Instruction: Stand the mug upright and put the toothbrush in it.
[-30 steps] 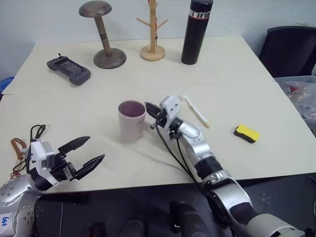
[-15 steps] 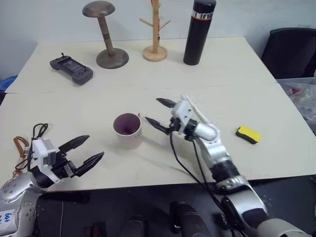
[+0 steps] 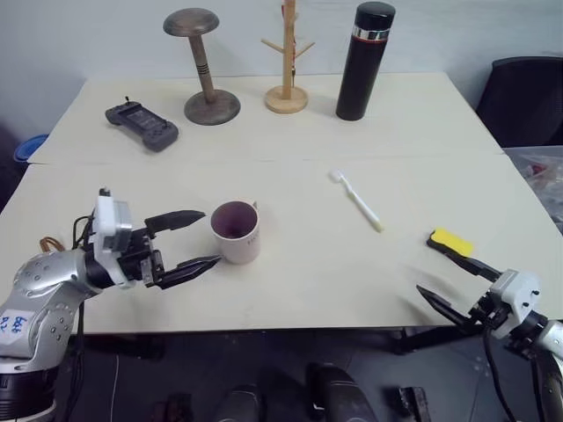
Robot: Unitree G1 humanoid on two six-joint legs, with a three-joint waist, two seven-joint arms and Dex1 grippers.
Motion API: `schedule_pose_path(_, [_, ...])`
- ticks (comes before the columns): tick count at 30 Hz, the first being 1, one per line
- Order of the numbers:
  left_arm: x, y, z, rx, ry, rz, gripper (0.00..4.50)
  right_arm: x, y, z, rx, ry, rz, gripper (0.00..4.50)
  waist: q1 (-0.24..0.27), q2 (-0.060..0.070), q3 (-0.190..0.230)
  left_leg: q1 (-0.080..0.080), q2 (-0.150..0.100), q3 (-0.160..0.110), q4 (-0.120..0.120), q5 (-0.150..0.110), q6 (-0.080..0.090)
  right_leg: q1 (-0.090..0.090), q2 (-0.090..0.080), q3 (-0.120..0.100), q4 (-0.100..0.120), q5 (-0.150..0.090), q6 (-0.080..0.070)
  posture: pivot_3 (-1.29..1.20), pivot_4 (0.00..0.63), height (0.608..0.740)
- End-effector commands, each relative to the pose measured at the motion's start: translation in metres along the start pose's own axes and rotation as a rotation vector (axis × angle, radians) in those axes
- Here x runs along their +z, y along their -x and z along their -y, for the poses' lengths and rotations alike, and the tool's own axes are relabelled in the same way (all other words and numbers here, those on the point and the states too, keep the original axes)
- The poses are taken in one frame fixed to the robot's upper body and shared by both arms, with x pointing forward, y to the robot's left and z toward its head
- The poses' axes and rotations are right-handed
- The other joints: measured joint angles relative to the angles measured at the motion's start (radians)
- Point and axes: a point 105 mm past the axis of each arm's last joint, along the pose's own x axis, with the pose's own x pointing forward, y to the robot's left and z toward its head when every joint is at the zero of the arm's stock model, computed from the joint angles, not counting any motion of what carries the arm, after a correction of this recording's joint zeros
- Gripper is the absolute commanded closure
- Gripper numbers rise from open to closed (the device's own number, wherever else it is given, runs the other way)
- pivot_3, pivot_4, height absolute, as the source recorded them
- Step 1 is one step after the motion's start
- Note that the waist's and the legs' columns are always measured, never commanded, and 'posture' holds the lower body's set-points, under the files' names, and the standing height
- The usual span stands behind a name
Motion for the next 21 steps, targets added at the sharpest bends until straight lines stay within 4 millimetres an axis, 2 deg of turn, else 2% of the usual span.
schedule_pose_path(1, [0.002,-0.001,-0.002,-0.023,-0.013,-0.012,0.00,0.026,-0.017,0.009,-0.022,0.014,0.043,0.02,-0.002,0.000,0.000,0.000,0.000,0.000,-0.001,0.000,0.000,0.000,0.000,0.000,0.000,0.000,0.000,0.00,0.150,0.740])
schedule_pose_path(7, [0.004,-0.005,-0.015,-0.003,-0.076,0.007,0.00,0.060,-0.090,0.025,0.091,-0.136,-0.080,0.02,0.005,0.001,0.001,-0.001,0.000,-0.001,0.000,0.001,-0.001,-0.002,0.000,-0.001,0.000,-0.001,-0.001,0.00,0.150,0.740])
schedule_pose_path(8, [0.003,-0.004,-0.016,0.005,-0.084,0.007,0.00,0.063,-0.107,0.021,0.160,-0.178,-0.138,0.02,0.005,0.001,0.001,-0.002,0.000,-0.002,0.000,0.001,-0.001,-0.002,0.000,-0.002,0.000,-0.001,-0.001,0.00,0.150,0.740])
schedule_pose_path(10, [0.000,-0.004,-0.014,-0.009,-0.068,0.008,0.00,0.063,-0.129,0.018,0.223,-0.172,-0.233,0.02,0.005,0.001,0.002,-0.004,0.000,-0.002,0.001,0.001,-0.001,-0.005,0.000,-0.002,0.000,-0.001,-0.001,0.00,0.150,0.740])
schedule_pose_path(14, [0.003,-0.008,-0.008,-0.021,-0.052,0.038,0.00,0.049,-0.169,0.051,0.058,-0.195,-0.382,0.02,0.006,0.000,0.002,-0.015,-0.001,-0.003,0.006,0.001,-0.001,-0.012,-0.002,-0.004,0.000,0.000,-0.001,0.00,0.150,0.740])
schedule_pose_path(15, [0.002,-0.008,-0.007,-0.017,-0.053,0.034,0.00,0.043,-0.174,0.058,0.028,-0.175,-0.424,0.02,0.006,-0.001,0.002,-0.022,-0.002,-0.003,0.010,0.001,-0.001,-0.018,-0.003,-0.004,0.002,0.000,0.000,0.00,0.150,0.740])
schedule_pose_path(18, [0.000,-0.005,-0.001,-0.010,-0.040,0.025,0.00,0.031,-0.179,0.065,0.060,-0.144,-0.498,0.02,0.008,-0.001,0.002,-0.026,-0.003,-0.005,0.012,0.001,0.000,-0.020,-0.004,-0.007,0.004,0.000,0.000,0.00,0.150,0.740])
schedule_pose_path(21, [0.005,-0.003,0.000,0.020,-0.028,0.058,0.00,0.021,-0.181,0.062,0.135,-0.153,-0.578,0.59,0.001,-0.001,0.002,-0.026,-0.003,-0.005,0.012,0.001,0.000,-0.020,-0.004,-0.008,0.004,0.000,0.001,0.00,0.150,0.740])
